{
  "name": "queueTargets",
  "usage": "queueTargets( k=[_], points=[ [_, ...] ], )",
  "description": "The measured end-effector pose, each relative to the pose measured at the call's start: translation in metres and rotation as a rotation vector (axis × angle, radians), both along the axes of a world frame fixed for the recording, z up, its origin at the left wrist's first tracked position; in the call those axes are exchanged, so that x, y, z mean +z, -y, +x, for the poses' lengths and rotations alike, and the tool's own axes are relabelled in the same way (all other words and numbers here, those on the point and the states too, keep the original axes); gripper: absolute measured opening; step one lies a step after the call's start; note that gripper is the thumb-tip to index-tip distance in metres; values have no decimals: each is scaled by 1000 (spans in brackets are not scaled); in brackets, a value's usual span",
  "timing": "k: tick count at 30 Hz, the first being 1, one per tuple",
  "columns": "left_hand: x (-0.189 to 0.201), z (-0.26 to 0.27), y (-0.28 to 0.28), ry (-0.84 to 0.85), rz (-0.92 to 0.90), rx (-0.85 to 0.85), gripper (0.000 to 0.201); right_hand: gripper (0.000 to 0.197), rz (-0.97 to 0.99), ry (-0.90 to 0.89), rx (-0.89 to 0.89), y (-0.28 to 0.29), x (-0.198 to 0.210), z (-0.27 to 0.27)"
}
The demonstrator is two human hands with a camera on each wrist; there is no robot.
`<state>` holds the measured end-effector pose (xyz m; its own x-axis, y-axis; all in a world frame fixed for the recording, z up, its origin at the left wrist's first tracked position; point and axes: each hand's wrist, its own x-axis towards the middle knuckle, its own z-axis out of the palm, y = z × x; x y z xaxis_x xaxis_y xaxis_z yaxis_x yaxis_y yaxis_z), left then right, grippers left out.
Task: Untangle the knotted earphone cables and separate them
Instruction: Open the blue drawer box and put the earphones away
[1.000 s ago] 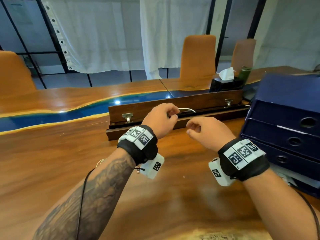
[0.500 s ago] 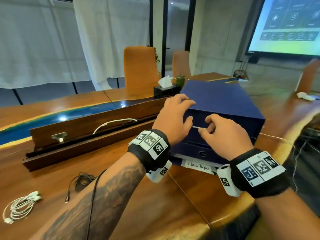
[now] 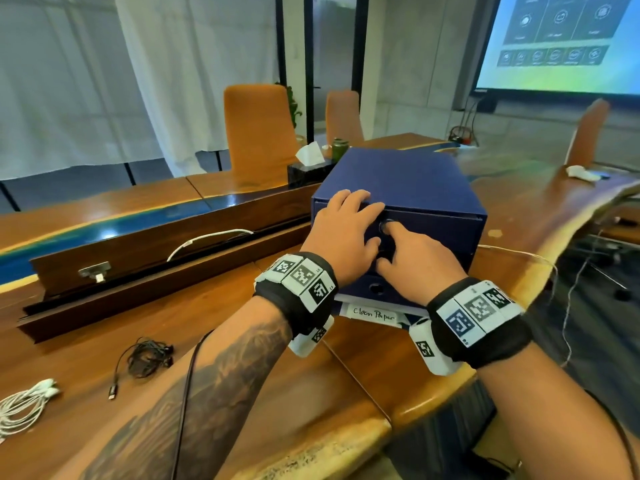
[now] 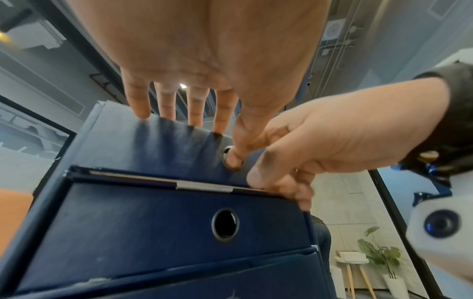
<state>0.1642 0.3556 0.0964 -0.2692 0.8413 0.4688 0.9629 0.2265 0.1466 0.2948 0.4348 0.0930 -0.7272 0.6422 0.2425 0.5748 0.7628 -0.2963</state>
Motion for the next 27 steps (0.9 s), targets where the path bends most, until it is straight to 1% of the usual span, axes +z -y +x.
queueTargets(
  k=[3, 6, 7, 9, 10, 11, 13, 14, 16, 23, 27],
  points=[
    [3, 3, 8, -58, -27, 49, 53, 45, 26, 11, 31, 13, 6, 7],
    [6, 9, 20, -62, 15, 69, 38, 28, 88, 23, 91, 26, 15, 24],
    [6, 12, 24, -60, 14, 74, 35, 23, 115, -4, 101, 29, 19, 30],
    [5, 17, 30, -62, -4, 91, 34, 18, 195, -133, 108, 35, 26, 42],
    [6, 20, 33, -65, -12, 99, 34, 17, 257, -197, 109, 37, 29, 46],
    [8, 22, 36, -69, -14, 106, 33, 20, 319, -220, 100, 38, 32, 50],
    [13, 27, 41, -64, -5, 114, 30, 34, 384, -141, 78, 38, 34, 54],
    [15, 29, 45, -57, -3, 118, 28, 35, 383, -86, 66, 39, 35, 55],
    [19, 34, 53, -47, -7, 121, 27, 29, 355, -28, 57, 43, 36, 59],
    [25, 48, 85, -12, -30, 90, 24, 16, 302, -96, 54, 63, 37, 72],
    [25, 55, 100, -16, -21, 77, 25, 16, 269, -73, 82, 76, 38, 80]
  ],
)
